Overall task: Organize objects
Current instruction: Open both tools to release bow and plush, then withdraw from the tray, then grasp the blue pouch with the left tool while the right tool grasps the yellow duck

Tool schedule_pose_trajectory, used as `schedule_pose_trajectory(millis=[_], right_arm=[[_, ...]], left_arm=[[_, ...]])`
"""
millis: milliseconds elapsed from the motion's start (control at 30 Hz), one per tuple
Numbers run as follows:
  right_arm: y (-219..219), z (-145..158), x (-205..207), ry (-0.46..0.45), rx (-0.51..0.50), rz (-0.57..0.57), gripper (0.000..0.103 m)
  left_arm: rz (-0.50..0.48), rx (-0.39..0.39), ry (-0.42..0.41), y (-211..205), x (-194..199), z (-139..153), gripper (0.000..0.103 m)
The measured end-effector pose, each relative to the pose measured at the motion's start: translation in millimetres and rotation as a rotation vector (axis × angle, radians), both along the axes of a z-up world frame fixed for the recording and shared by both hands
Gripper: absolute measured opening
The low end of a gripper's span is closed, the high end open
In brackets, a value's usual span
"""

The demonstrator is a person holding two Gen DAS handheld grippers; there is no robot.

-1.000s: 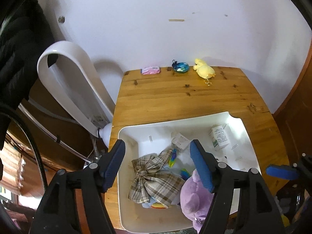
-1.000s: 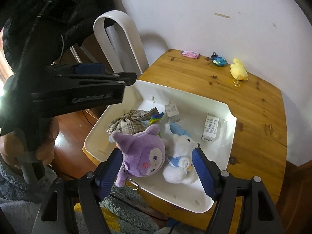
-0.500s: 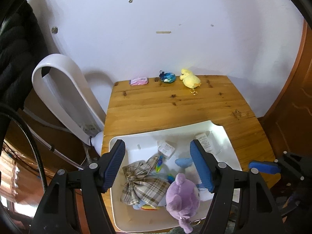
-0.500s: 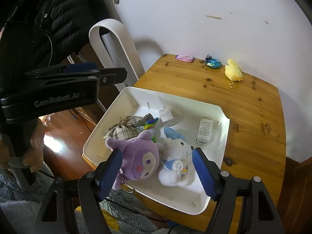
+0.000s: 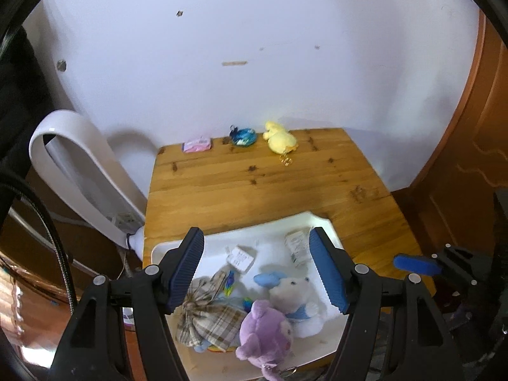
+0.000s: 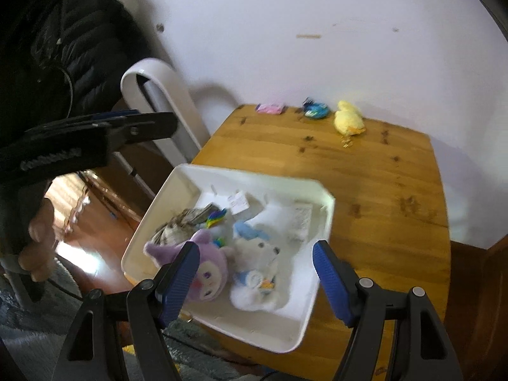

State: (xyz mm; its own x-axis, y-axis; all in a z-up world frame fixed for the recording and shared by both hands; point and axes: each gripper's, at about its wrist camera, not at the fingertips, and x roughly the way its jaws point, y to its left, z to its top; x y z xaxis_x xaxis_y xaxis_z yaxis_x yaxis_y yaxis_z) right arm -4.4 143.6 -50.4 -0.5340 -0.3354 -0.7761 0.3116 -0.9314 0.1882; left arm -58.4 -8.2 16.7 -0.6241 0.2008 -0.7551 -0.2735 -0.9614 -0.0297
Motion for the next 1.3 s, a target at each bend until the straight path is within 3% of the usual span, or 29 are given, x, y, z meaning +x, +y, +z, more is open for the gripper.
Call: schedule_pose_trajectory(millis=[500,800,1067,1300], right_arm=[[87,68,-79,0.129,0.015,-0.169,0.075],[111,104,-167,0.184,0.105,-0.218,0.075],[116,76,-249,0.163,0.186,-0.229,0.075],[121,3,-323,0.061,0.122,-0.228,0.075]], left_arm=[[-0.06,-0.015,0.038,45,-71,71,0.073],[-0.053,-0.062,0.008,80,-159,76,0.073],[0.03,-0.046,-0.046,90,-249,41,0.073],[0.097,-0.127,-0.035,97,-308,-28,0.073]])
